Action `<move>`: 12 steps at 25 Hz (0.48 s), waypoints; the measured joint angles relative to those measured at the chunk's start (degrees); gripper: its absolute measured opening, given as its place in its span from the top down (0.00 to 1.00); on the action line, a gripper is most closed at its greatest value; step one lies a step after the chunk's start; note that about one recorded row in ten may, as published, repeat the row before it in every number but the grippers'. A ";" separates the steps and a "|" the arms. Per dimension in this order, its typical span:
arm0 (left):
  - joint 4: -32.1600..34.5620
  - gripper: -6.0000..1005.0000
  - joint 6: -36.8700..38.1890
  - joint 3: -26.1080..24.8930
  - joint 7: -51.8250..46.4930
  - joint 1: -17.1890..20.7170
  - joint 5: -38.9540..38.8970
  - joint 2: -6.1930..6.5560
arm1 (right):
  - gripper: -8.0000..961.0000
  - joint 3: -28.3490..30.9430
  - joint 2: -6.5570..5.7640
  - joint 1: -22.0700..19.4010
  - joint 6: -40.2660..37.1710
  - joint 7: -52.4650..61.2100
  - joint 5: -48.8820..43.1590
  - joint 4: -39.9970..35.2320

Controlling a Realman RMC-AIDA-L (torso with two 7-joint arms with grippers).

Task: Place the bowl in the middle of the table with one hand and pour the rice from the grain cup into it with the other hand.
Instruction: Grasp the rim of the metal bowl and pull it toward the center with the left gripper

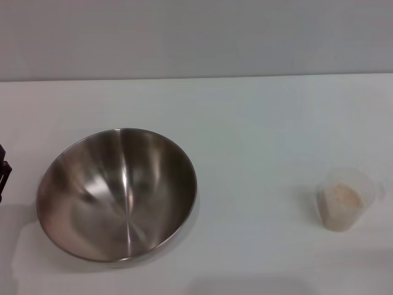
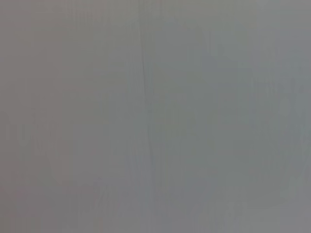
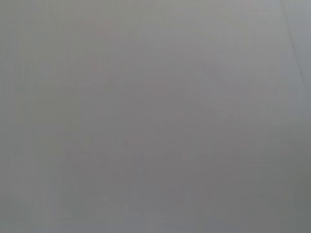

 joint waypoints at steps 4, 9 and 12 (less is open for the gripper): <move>0.00 0.17 0.07 0.00 0.00 -0.10 0.15 0.00 | 0.18 0.07 0.00 0.00 0.02 0.00 0.00 0.00; -0.72 0.17 0.29 -0.06 0.00 -0.02 0.24 0.07 | 0.18 0.07 0.00 0.00 0.14 0.00 0.00 0.00; -1.79 0.17 -0.09 -0.84 0.35 -0.10 0.10 0.39 | 0.18 0.01 0.00 0.00 0.30 0.00 0.00 0.01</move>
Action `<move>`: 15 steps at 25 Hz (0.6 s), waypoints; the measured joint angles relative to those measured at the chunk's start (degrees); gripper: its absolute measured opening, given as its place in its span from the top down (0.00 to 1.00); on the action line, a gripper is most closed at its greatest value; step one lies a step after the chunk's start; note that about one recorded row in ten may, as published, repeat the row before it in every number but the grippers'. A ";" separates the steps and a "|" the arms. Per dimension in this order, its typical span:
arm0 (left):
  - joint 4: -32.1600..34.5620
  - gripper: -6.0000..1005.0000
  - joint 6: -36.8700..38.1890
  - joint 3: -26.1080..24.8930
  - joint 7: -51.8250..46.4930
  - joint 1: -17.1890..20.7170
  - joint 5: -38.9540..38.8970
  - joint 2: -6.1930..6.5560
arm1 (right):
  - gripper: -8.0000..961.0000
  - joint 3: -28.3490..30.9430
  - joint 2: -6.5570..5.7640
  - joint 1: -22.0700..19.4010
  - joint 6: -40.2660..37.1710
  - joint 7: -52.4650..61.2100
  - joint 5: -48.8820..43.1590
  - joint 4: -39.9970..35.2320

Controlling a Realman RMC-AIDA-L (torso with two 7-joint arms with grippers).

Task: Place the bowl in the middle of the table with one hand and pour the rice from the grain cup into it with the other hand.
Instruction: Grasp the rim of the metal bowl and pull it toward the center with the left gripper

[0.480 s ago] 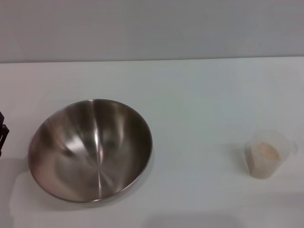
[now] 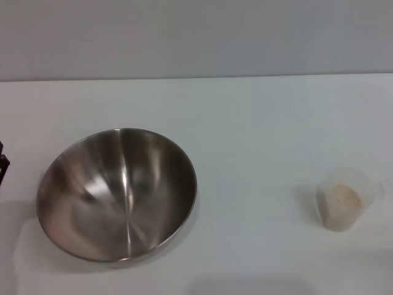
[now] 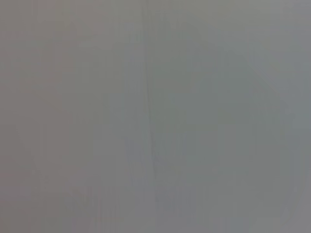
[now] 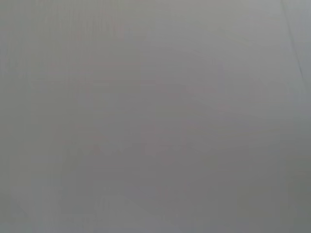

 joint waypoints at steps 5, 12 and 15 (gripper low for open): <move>-6.35 0.18 -3.11 -1.98 4.55 -0.03 0.14 1.32 | 0.19 0.07 -0.06 0.00 -0.01 0.00 0.00 0.00; -30.96 0.18 -24.62 -5.04 15.63 4.12 1.16 6.99 | 0.19 0.08 -0.09 0.03 -0.13 0.00 0.00 0.00; -40.66 0.18 -35.39 -9.17 17.00 6.85 3.84 7.71 | 0.19 0.07 -0.09 0.09 -0.17 0.00 0.00 0.00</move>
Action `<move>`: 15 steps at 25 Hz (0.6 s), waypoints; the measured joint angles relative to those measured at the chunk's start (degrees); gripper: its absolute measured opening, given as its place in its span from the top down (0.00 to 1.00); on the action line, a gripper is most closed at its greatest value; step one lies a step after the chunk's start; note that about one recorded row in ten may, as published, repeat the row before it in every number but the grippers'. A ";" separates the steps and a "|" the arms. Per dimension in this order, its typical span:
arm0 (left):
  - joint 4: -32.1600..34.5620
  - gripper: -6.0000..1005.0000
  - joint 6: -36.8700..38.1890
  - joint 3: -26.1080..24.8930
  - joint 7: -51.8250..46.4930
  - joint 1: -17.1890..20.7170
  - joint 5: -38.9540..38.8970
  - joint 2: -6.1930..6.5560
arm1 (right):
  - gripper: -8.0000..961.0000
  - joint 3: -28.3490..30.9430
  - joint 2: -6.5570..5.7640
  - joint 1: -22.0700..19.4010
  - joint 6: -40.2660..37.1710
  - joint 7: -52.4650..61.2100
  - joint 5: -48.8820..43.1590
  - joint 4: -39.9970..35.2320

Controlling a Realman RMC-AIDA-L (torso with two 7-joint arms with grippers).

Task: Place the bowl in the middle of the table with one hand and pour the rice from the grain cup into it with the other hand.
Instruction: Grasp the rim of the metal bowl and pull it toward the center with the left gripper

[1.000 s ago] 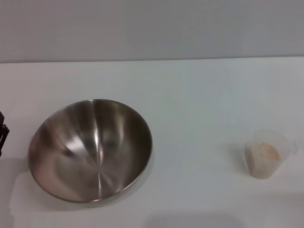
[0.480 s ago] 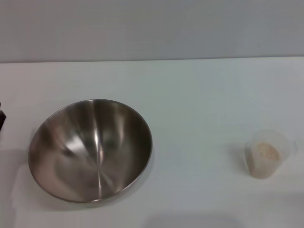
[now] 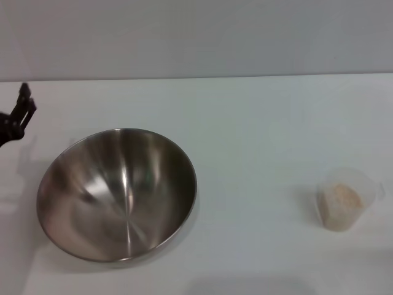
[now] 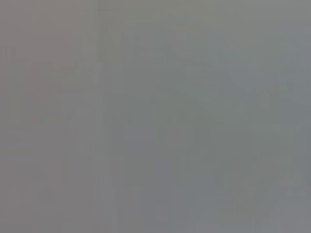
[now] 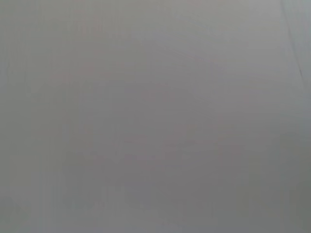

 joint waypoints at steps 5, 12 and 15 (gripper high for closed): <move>-19.59 0.18 -29.95 -11.66 0.43 4.79 7.14 -2.18 | 0.19 -0.01 0.00 0.00 -0.16 0.00 0.00 0.01; -39.06 0.18 -67.01 -23.85 0.62 5.90 8.02 -6.70 | 0.19 -0.01 0.01 0.00 0.18 0.00 0.00 0.01; -42.54 0.18 -78.01 -26.67 0.72 4.61 8.18 -7.11 | 0.19 -0.01 0.00 0.00 0.24 0.00 0.00 0.00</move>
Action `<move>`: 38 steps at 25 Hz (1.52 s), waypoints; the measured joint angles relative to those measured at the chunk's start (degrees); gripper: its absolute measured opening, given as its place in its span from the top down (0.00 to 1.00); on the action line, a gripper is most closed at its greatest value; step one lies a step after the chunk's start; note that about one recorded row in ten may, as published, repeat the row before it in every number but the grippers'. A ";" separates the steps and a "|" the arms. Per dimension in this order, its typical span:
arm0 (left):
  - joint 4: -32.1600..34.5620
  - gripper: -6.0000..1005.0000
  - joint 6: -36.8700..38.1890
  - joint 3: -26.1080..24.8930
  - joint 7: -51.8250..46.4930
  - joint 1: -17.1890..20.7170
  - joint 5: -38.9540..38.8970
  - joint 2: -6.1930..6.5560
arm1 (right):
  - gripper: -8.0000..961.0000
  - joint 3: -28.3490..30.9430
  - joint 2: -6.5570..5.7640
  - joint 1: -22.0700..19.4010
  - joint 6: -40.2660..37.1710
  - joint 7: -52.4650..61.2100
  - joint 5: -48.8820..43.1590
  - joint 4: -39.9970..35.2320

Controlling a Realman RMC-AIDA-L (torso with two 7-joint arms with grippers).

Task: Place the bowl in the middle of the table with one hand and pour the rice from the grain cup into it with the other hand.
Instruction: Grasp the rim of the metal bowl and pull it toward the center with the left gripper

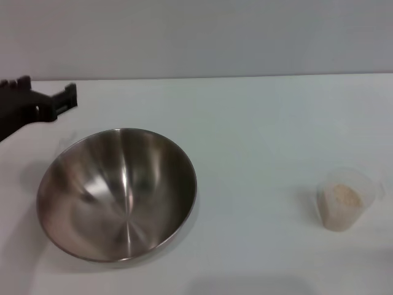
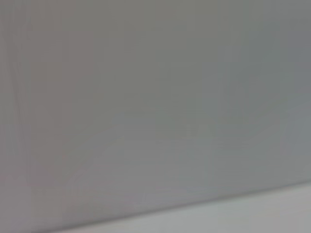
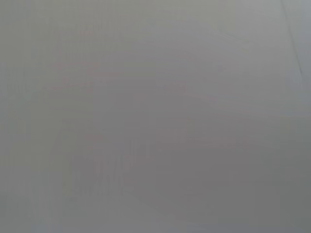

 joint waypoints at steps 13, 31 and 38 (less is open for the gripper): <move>-1.25 0.18 -13.88 -1.97 3.26 0.09 0.26 -0.09 | 0.18 -0.09 0.00 0.00 0.11 0.00 -0.04 0.00; 3.09 0.18 -14.66 -0.69 4.57 -0.77 0.28 -0.22 | 0.19 -0.09 0.09 0.12 0.30 0.00 -0.35 0.00; 5.58 0.18 -14.32 -0.57 5.31 -2.22 0.38 -0.30 | 0.19 -0.09 0.09 0.18 0.72 -0.01 -0.36 0.00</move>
